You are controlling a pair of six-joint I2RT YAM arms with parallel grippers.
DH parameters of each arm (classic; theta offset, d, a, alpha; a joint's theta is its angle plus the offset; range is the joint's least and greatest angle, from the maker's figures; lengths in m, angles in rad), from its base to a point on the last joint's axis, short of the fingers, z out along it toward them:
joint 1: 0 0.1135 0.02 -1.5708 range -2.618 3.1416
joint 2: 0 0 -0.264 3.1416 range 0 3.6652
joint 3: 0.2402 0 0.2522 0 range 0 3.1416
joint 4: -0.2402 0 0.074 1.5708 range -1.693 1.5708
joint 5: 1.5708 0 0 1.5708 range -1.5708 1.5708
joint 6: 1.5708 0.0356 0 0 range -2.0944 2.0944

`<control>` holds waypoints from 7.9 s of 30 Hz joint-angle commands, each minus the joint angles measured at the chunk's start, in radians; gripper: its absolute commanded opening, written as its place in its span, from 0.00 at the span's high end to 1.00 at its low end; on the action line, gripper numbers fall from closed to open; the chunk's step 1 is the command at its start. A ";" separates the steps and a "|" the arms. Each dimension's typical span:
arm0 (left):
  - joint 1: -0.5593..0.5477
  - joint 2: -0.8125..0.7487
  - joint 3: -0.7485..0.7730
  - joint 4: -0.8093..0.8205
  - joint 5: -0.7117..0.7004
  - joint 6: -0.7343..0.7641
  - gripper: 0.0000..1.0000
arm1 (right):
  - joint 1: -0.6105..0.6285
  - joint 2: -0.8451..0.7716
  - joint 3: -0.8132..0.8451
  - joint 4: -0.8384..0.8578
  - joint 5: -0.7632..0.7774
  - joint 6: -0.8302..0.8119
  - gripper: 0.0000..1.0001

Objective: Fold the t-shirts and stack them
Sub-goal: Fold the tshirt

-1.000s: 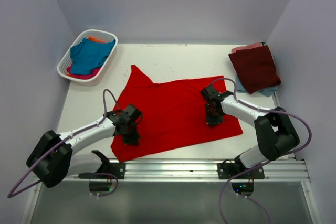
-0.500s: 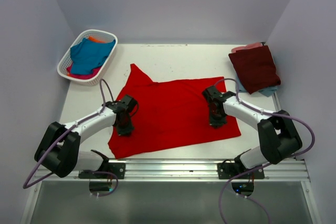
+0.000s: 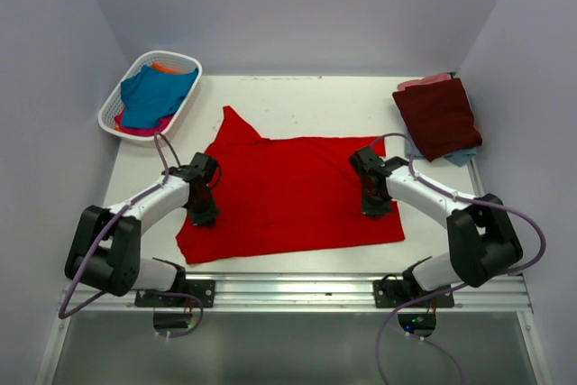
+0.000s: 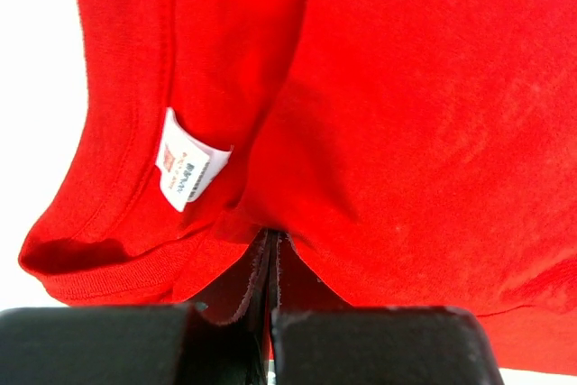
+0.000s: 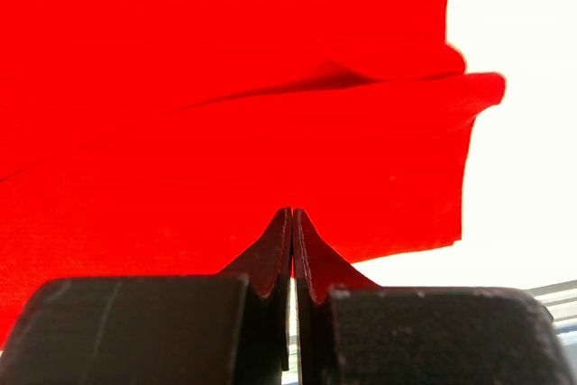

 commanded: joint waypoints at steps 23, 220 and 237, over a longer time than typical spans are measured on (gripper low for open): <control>0.410 -0.082 0.005 0.345 0.125 0.214 0.72 | -0.258 -0.054 0.047 0.122 -0.062 -0.063 1.00; 0.167 0.733 1.074 0.635 -0.115 0.311 1.00 | -0.255 0.024 0.119 0.298 -0.231 -0.131 1.00; 0.167 0.424 0.789 0.586 -0.034 0.156 1.00 | -0.256 0.188 0.318 0.344 -0.076 -0.074 0.71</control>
